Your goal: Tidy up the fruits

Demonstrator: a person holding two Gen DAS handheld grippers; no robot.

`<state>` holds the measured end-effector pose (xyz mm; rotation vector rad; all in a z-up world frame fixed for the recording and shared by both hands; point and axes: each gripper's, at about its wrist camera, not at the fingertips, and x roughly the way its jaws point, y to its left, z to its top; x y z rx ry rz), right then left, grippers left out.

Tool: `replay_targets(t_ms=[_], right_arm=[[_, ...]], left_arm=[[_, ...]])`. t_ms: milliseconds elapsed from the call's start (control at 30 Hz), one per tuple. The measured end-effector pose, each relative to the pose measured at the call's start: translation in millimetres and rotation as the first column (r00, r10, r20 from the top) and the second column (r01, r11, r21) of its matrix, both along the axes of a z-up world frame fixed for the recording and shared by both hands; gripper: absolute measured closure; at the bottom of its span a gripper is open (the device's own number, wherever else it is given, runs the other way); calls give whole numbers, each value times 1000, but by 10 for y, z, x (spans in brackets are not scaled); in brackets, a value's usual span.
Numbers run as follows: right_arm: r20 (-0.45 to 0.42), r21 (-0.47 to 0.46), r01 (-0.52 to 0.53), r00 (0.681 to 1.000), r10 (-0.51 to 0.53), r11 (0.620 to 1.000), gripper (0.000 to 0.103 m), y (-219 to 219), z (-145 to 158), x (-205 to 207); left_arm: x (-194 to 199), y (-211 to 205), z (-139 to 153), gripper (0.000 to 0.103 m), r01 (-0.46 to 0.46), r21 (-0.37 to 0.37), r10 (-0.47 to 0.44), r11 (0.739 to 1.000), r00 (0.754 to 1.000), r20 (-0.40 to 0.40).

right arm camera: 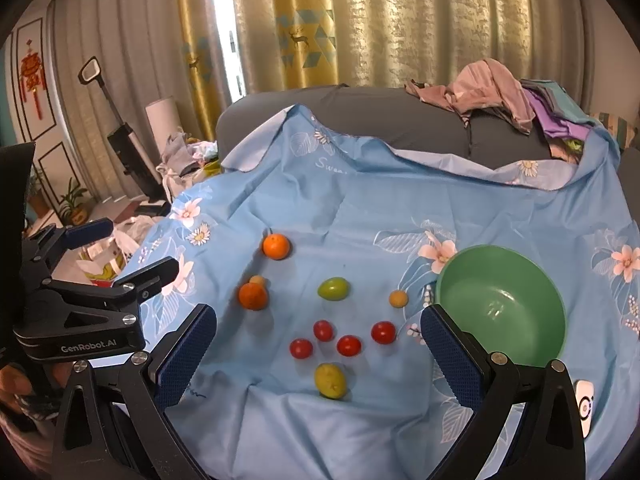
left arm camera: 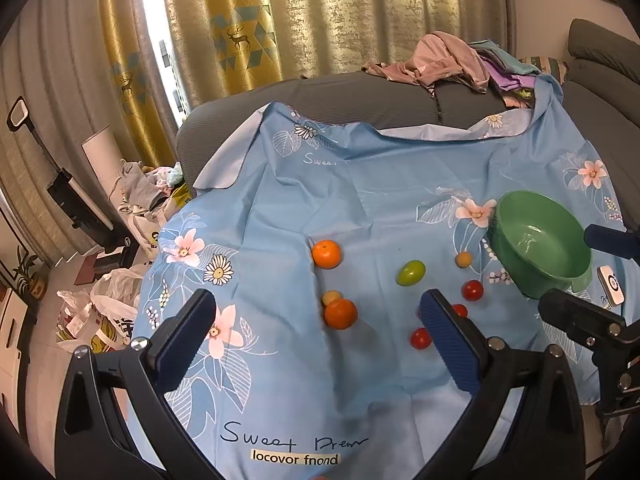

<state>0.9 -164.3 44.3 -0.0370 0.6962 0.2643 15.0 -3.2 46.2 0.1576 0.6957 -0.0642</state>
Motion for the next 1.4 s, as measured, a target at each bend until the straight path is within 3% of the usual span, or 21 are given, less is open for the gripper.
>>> replay_targets(t_ms=[467, 600, 867, 1067, 1333, 1400], right_arm=[[-4, 7, -4, 1000, 4, 1000, 0, -11, 2, 12], [-23, 11, -5, 1000, 5, 1000, 0, -33, -78, 36], [-71, 24, 21, 997, -19, 999, 0, -167, -237, 82], [-102, 61, 32, 994, -26, 998, 0, -317, -341, 127], [-200, 124, 55, 979, -30, 991, 6, -516, -709, 207], [-235, 150, 62, 972, -25, 987, 11, -556, -827, 251]], left_arm=[[12, 0, -5, 1, 7, -32, -7, 999, 1000, -9], [70, -19, -98, 1, 9, -21, -11, 1000, 998, -60], [185, 65, -320, 1, -6, -67, -4, 998, 990, -142], [222, 109, -542, 1, 20, -135, -50, 991, 973, -227], [182, -54, -951, 1, 125, -126, -158, 984, 940, -303], [193, -122, -1045, 1, 155, -113, -183, 981, 930, -318]])
